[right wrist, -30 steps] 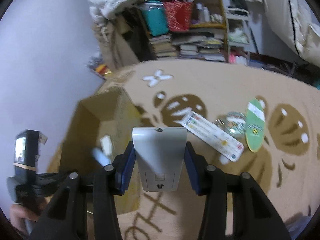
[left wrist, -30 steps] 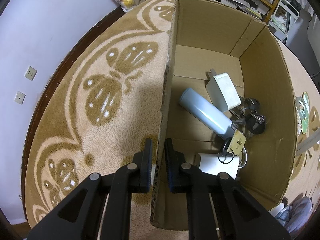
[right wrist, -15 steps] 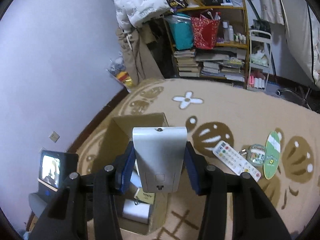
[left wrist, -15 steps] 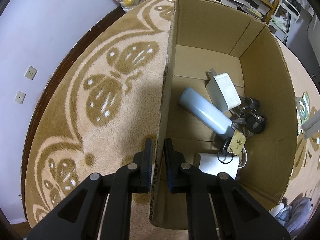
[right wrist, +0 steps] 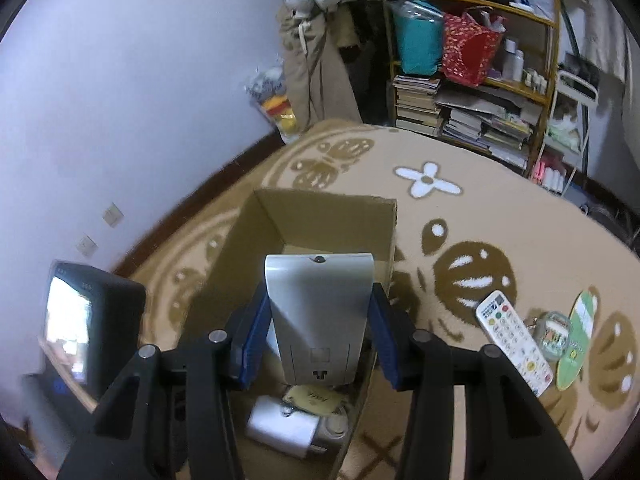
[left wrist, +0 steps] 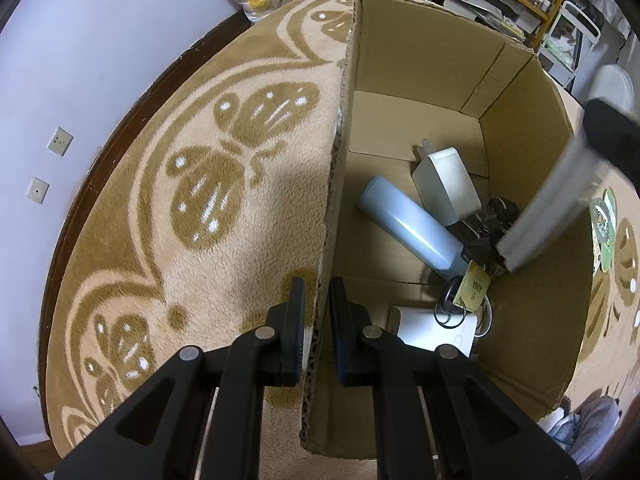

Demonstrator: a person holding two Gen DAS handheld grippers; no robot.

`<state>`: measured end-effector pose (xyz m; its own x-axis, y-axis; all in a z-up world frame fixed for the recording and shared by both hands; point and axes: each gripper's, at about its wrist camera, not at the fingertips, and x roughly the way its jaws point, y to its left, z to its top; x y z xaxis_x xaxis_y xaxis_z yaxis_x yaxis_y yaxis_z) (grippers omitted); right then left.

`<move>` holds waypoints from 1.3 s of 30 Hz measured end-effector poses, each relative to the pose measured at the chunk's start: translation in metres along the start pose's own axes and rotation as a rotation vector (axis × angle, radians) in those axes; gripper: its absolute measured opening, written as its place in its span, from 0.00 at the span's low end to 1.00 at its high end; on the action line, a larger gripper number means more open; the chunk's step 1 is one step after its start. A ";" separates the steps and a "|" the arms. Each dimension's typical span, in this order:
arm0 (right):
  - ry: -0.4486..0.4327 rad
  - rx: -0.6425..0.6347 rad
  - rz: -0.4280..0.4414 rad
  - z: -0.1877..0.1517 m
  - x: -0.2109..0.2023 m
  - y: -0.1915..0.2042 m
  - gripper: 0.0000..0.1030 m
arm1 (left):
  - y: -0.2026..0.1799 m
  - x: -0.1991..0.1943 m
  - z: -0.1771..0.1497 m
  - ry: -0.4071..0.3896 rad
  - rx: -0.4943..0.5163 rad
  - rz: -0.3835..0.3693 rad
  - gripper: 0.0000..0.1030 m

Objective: Organize rigid objects
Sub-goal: 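Carry the white wall plate into the box and release it, then return the right gripper to the white remote and grasp it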

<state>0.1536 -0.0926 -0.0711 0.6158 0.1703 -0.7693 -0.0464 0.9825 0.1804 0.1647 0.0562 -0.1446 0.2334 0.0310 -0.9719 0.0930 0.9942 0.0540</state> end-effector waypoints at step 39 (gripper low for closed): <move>0.019 0.157 -0.120 -0.012 0.020 -0.173 0.99 | 0.001 0.000 0.002 -0.002 -0.003 0.001 0.12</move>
<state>0.1644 -0.2587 -0.1256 0.5948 0.0559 -0.8019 0.1504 0.9722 0.1793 0.1662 0.0568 -0.1445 0.2351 0.0317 -0.9715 0.0903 0.9944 0.0543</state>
